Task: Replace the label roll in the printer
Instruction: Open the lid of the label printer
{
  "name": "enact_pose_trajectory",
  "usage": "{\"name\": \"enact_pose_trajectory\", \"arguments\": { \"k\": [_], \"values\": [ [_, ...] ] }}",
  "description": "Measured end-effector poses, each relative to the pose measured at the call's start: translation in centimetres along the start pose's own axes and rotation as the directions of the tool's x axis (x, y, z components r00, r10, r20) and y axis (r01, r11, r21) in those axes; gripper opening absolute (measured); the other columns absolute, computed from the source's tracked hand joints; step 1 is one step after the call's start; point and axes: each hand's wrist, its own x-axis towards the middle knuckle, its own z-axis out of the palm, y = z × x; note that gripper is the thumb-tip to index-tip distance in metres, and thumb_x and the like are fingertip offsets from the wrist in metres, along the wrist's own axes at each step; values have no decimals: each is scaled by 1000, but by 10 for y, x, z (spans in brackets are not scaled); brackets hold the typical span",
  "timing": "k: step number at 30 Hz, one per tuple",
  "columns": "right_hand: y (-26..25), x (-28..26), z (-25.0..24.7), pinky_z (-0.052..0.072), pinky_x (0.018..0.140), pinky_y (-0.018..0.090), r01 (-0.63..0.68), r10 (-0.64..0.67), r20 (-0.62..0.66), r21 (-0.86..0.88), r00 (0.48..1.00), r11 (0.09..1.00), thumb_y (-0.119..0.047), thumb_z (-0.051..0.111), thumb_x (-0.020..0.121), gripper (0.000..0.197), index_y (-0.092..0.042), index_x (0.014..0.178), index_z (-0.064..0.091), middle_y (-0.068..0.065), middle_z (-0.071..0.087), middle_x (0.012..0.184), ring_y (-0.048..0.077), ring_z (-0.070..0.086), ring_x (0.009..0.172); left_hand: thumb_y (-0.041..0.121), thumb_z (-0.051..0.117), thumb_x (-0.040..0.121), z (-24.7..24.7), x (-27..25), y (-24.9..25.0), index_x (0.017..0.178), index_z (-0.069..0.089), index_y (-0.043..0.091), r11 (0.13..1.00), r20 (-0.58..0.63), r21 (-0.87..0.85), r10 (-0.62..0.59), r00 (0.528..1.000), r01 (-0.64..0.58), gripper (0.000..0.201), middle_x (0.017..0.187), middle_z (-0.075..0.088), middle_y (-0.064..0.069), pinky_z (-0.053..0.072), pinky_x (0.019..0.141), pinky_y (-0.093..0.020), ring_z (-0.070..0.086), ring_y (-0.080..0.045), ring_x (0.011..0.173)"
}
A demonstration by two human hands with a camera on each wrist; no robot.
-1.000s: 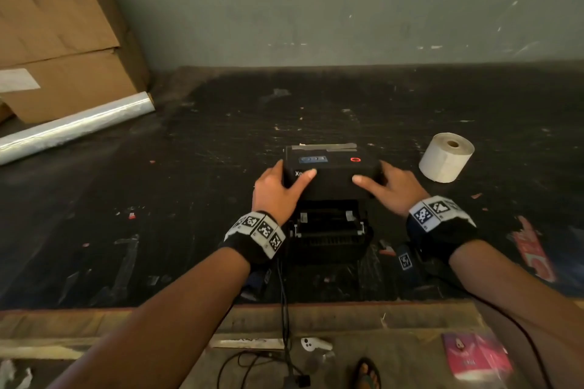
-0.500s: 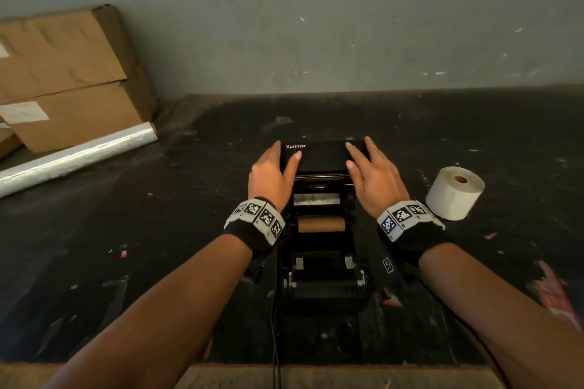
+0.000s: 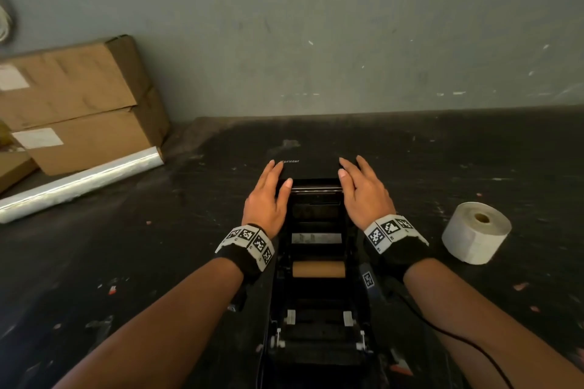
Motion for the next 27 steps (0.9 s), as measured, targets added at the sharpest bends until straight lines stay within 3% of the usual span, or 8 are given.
{"name": "enact_pose_trajectory", "arguments": {
  "k": [10,16,19,21,23,25,27],
  "values": [
    [1,13,1,31,107,49,-20,20,37,-1,999,1000,-46,22,98,46,-35,141,33,1,19,158,27,29,140,40,36,97,5,12,-2,144,31,22,999,7,-20,-36,999,36,51,156,26,0,31,110,-35,33,-19,139],
    [8,20,-13,19,115,43,-37,42,228,-27,973,999,-43,21,99,54,-25,149,14,7,12,159,24,17,145,45,40,95,-2,18,-10,143,33,26,999,53,-33,-14,999,16,52,154,32,-2,30,111,-34,34,-20,139],
    [26,3,-18,25,115,43,-106,105,233,-7,967,994,-49,26,96,63,-22,149,7,9,22,156,26,27,142,46,43,93,-8,5,-19,145,27,24,991,82,-123,-31,996,41,59,148,41,-6,38,109,-39,42,-22,134],
    [36,-17,-18,34,109,44,-208,202,259,-4,944,978,-53,27,94,65,-20,149,14,14,42,146,30,43,131,45,46,92,-8,-14,-29,145,26,18,976,113,-160,-131,985,148,63,144,45,-9,41,106,-39,46,-23,130],
    [42,-36,-15,38,104,42,-287,295,327,-72,898,955,-52,27,95,62,-16,145,27,15,52,136,30,50,124,48,46,92,-4,-37,-46,139,38,14,963,192,-94,-233,953,254,58,133,55,-11,46,99,-36,54,-23,121],
    [44,-53,-9,35,105,39,-283,312,379,-131,871,950,-49,29,96,59,-14,142,34,14,49,139,28,46,128,50,44,91,0,-59,-59,126,53,14,975,264,16,-219,939,223,51,114,67,-8,51,89,-31,63,-20,107],
    [43,-68,-2,35,103,34,-229,278,414,-165,867,959,-43,32,97,53,-12,139,40,13,50,139,27,47,128,49,44,92,5,-75,-63,123,56,15,989,334,38,-150,931,145,48,114,67,-5,51,90,-30,63,-18,106]
  ]
}}
